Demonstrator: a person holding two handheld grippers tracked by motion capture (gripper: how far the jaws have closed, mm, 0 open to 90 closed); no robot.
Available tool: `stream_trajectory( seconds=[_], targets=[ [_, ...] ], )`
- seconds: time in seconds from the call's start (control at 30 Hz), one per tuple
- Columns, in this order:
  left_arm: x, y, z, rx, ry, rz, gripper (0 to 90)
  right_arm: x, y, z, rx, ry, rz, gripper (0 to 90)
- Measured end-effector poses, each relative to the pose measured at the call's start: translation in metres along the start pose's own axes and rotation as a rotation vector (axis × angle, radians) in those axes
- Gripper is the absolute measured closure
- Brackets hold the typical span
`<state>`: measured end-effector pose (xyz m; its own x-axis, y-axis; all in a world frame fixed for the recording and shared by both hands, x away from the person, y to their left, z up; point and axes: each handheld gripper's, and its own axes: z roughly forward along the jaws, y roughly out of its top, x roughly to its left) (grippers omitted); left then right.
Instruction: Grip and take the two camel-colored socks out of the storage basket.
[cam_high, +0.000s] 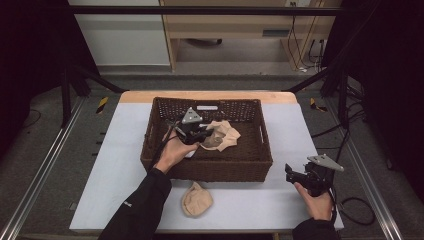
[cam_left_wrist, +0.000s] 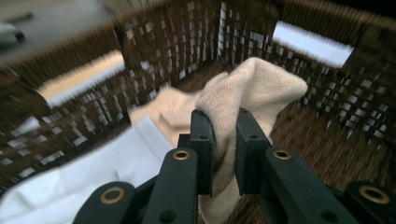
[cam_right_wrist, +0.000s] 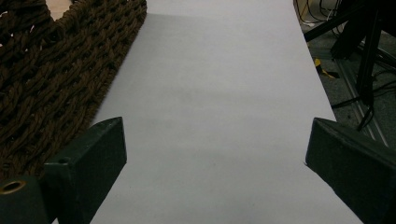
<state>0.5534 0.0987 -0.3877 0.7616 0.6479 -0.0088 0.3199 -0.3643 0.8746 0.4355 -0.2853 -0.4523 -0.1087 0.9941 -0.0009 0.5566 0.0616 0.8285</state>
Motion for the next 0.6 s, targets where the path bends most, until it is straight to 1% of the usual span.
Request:
stream_trajectory(
  seconds=[0.07, 0.1, 0.17, 0.2, 0.23, 0.27, 0.3, 0.33, 0.4, 0.5, 0.53, 0.57, 0.6],
  targets=[
    [-0.002, 0.003, -0.008, -0.038, 0.003, -0.005, 79.2, 0.0, 0.0, 0.0, 0.0, 0.0, -0.001, 5.4],
    [-0.003, 0.005, -0.012, -0.058, 0.015, 0.007, 79.2, 0.0, 0.0, 0.0, -0.001, 0.0, -0.001, 5.4],
    [-0.004, 0.006, -0.02, -0.113, 0.028, 0.026, 79.2, 0.0, 0.0, 0.0, -0.001, -0.002, 0.001, 5.4],
    [-0.004, 0.006, -0.023, -0.13, 0.045, 0.032, 79.3, 0.0, 0.0, 0.0, -0.001, -0.003, 0.001, 5.4],
    [-0.004, 0.008, -0.027, -0.14, 0.061, 0.026, 79.4, 0.0, 0.0, 0.0, -0.001, -0.003, 0.001, 5.4],
    [-0.002, 0.009, -0.031, -0.151, 0.056, -0.001, 79.4, 0.0, 0.0, 0.0, 0.0, -0.004, -0.001, 5.4],
    [-0.002, 0.01, -0.034, -0.166, 0.053, -0.014, 79.4, 0.0, 0.0, 0.0, 0.001, -0.005, -0.001, 5.4],
    [-0.001, 0.011, -0.038, -0.175, 0.062, -0.007, 79.4, 0.0, 0.0, 0.001, 0.002, -0.005, 0.001, 5.4],
    [-0.001, 0.012, -0.045, -0.194, 0.06, -0.013, 79.4, 0.0, 0.0, 0.001, 0.001, -0.004, 0.0, 5.4],
    [-0.001, 0.014, -0.057, -0.218, 0.065, -0.01, 79.4, 0.0, 0.0, 0.0, 0.001, -0.006, 0.001, 5.4],
    [-0.001, 0.014, -0.057, -0.218, 0.065, -0.01, 79.5, 0.0, 0.0, 0.0, 0.001, -0.006, 0.001, 5.4],
    [-0.003, 0.014, -0.064, -0.233, 0.074, -0.001, 79.5, 0.0, 0.0, 0.0, -0.001, -0.006, 0.003, 5.4],
    [-0.004, 0.015, -0.067, -0.237, 0.076, -0.001, 79.5, 0.0, 0.0, 0.0, -0.001, -0.007, 0.001, 5.4]
  ],
)
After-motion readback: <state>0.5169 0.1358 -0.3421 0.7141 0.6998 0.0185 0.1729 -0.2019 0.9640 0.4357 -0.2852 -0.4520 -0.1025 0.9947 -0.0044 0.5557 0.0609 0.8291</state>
